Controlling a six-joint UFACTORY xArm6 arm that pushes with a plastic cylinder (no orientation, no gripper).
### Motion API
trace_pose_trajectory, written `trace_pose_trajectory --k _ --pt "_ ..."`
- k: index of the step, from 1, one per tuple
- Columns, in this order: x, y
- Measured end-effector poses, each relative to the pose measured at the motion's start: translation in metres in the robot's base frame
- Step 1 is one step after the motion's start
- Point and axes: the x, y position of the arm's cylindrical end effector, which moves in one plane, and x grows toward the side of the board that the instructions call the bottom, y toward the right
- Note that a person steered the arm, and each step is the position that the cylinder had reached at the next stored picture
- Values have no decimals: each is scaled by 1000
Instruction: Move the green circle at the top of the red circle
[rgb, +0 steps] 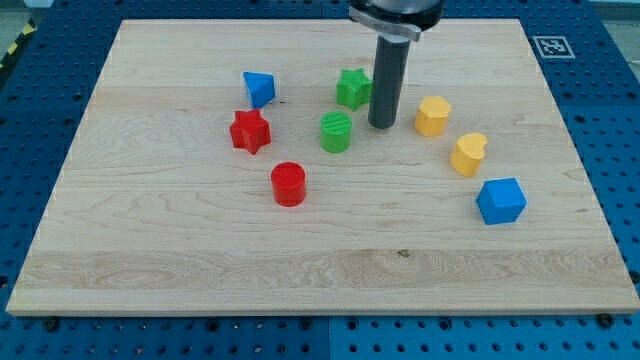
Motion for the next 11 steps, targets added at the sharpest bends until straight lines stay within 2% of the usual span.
trace_pose_trajectory --k 3,6,9,11 --pt "-5 57" --pt "-5 38" --pt "16 -27" --pt "6 -76"
